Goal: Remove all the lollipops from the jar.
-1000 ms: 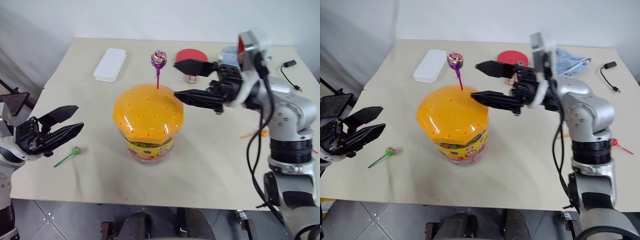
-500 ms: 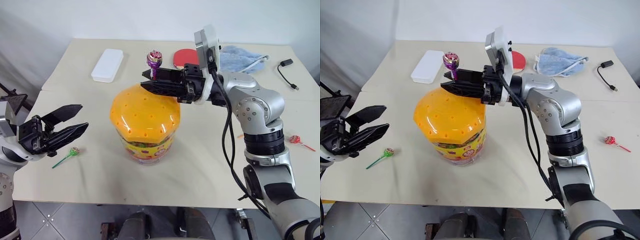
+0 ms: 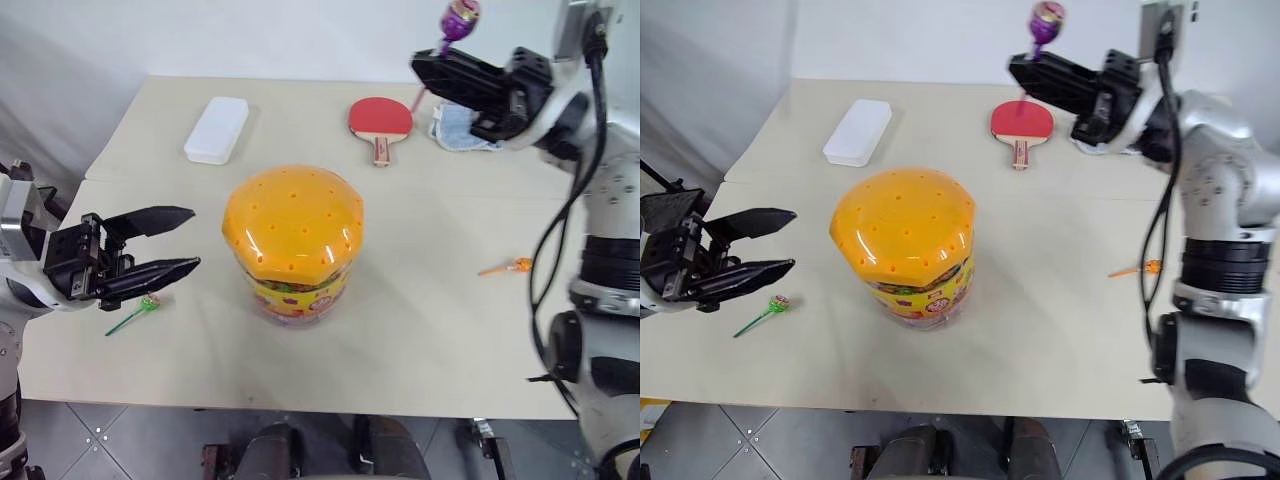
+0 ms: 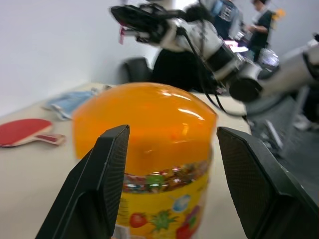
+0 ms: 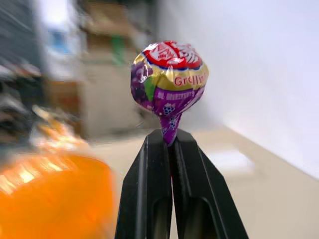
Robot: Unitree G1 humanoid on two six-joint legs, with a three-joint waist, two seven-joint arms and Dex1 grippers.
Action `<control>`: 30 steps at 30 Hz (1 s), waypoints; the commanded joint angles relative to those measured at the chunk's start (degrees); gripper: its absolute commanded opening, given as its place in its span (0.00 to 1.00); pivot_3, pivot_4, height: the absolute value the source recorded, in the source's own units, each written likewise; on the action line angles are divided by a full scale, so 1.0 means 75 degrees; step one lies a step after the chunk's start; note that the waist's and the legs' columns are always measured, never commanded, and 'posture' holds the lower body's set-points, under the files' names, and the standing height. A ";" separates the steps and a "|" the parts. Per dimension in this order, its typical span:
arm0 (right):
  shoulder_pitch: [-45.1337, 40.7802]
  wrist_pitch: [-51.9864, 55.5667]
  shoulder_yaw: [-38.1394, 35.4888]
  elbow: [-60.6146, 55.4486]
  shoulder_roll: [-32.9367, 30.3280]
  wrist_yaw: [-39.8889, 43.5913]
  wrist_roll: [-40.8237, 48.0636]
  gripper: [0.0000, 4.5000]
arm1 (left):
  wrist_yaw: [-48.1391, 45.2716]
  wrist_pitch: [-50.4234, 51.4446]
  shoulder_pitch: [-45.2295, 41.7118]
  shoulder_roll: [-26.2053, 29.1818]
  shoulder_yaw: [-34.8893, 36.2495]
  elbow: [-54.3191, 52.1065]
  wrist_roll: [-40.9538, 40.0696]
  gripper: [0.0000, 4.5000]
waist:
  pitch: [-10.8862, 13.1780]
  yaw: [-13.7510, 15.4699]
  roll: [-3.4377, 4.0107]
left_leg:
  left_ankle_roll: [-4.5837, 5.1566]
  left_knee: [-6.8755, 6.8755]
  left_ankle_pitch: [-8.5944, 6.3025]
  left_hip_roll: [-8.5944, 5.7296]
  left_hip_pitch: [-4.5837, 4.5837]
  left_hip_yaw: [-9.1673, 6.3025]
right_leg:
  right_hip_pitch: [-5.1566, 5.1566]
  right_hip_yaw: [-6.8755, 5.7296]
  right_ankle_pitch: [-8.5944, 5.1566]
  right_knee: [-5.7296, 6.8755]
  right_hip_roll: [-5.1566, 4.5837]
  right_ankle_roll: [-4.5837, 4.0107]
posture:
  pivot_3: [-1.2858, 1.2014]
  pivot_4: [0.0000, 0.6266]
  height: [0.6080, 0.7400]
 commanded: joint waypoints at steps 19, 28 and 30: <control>0.4660 0.0698 0.0822 0.1376 -0.2209 -0.2291 -0.3923 0.05 | -0.0251 -0.0084 0.1185 0.0105 -0.0036 -0.0426 0.0587 0.66 | -0.0001 -0.0162 0.0007 | -0.0012 -0.0003 -0.0006 0.0039 0.0036 0.0099 | -0.0014 0.0074 -0.0001 0.0002 0.0012 0.0000 | 0.52 0.24 1.00; 0.4828 -0.0038 0.0150 0.1352 -0.2385 -0.1692 -0.3653 0.69 | 0.0023 -0.0054 0.1321 0.0132 0.0394 -0.0193 0.0697 0.66 | -0.0003 -0.0174 0.0005 | -0.0016 0.0000 -0.0008 0.0046 0.0035 0.0091 | -0.0010 0.0090 -0.0002 0.0000 0.0012 -0.0002 | 0.52 0.24 1.00; 0.4960 -0.0579 -0.0209 0.1243 -0.2546 -0.1205 -0.3443 0.83 | 0.0064 -0.0177 0.1404 0.0097 0.0529 0.0048 0.0863 0.66 | -0.0003 -0.0173 0.0007 | -0.0016 0.0000 -0.0008 0.0045 0.0036 0.0093 | -0.0010 0.0089 -0.0002 0.0000 0.0016 -0.0002 | 0.52 0.24 1.00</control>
